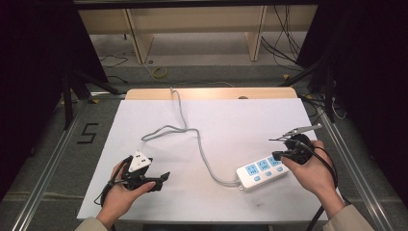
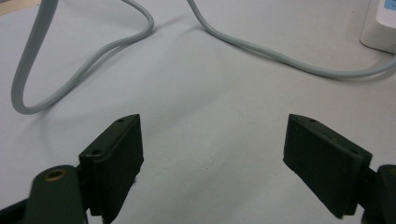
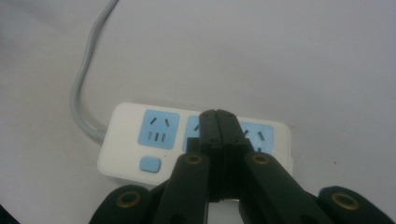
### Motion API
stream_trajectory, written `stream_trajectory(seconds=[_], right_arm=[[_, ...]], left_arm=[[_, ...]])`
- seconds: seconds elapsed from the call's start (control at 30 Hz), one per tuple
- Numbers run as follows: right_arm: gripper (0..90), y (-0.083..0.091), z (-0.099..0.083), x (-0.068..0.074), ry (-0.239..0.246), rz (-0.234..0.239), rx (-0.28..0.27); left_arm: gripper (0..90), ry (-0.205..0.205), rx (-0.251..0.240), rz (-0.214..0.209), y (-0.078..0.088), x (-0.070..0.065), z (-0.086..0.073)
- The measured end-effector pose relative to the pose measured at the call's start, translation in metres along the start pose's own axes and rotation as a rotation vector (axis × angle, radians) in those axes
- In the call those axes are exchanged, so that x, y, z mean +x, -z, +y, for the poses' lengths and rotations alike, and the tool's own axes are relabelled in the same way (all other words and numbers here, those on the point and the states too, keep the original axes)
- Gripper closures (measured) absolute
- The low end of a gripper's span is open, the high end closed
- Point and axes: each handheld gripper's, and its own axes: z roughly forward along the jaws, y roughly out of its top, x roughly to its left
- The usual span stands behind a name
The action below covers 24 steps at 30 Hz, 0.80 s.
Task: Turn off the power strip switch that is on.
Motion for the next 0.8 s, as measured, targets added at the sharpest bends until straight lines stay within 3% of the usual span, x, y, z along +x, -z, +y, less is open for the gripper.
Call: stream_trajectory(seconds=[0.8], right_arm=[[90.0,-0.014,0.009,0.008,0.018,0.011,0.156]], left_arm=[[19.4,-0.008,0.002,0.0,-0.001,0.0,0.0]])
